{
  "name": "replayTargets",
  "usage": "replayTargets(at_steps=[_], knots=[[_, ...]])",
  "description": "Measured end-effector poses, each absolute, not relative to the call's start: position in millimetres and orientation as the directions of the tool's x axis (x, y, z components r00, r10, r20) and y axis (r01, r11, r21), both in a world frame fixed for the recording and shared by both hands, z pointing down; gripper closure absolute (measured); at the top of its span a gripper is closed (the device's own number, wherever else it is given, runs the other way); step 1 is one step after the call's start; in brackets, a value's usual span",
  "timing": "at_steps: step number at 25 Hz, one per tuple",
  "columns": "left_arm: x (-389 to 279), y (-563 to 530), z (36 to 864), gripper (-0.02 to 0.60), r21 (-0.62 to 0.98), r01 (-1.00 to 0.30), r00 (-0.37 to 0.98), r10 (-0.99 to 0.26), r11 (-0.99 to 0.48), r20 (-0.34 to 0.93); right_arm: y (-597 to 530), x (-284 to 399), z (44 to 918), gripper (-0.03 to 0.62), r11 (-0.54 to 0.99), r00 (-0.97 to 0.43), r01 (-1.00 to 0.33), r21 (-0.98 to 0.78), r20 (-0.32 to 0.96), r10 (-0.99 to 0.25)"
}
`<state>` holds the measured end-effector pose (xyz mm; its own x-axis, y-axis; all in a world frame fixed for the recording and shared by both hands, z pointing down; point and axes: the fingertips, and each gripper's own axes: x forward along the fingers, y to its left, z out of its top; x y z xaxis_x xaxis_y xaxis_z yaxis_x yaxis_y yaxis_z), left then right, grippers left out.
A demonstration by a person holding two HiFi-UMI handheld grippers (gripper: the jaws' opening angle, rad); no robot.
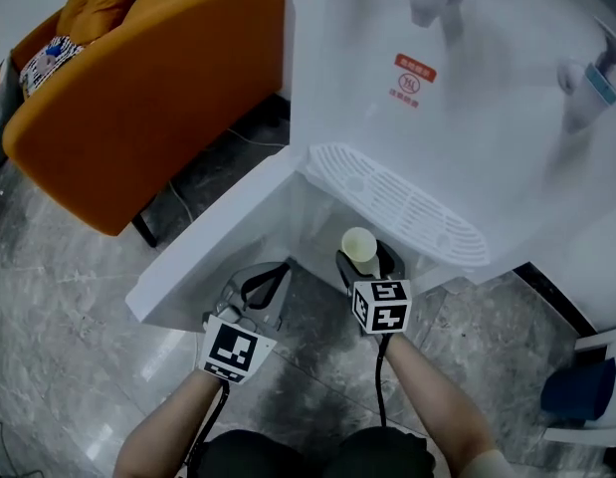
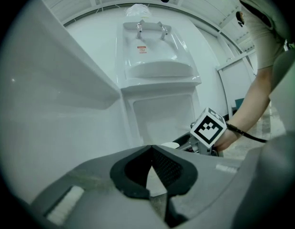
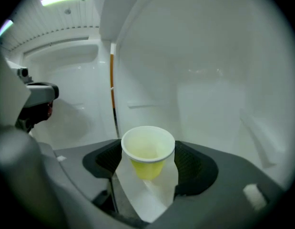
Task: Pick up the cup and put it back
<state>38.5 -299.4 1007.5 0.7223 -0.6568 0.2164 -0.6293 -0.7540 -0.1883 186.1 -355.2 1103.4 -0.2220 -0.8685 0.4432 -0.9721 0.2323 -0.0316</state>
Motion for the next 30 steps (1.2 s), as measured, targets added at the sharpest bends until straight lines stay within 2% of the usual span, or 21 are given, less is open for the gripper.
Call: replayTargets(at_steps=[5, 13, 21, 30], knots=[[31, -281, 973, 0.580, -0.137, -0.644, 0.719, -0.657, -0.753, 0.228, -317, 162, 1056, 0.243, 0.310, -0.304, -0.949, -0.060, 0.434, -0.848], [31, -245, 895, 0.580, -0.161, -0.605, 0.735, -0.624, -0.780, 0.264, -257, 127, 976, 0.244, 0.447, -0.411, -0.893, -0.044, 0.484, -0.772], [1, -219, 787, 0.580, -0.116, -0.640, 0.699, -0.639, -0.759, 0.322, -216, 111, 860, 0.244, 0.441, -0.435, -0.889, -0.122, 0.522, -0.733], [-27, -195, 626, 0.580, -0.121, -0.647, 0.684, -0.642, -0.753, 0.346, -172, 102, 681, 0.244, 0.433, -0.442, -0.889, -0.148, 0.519, -0.731]])
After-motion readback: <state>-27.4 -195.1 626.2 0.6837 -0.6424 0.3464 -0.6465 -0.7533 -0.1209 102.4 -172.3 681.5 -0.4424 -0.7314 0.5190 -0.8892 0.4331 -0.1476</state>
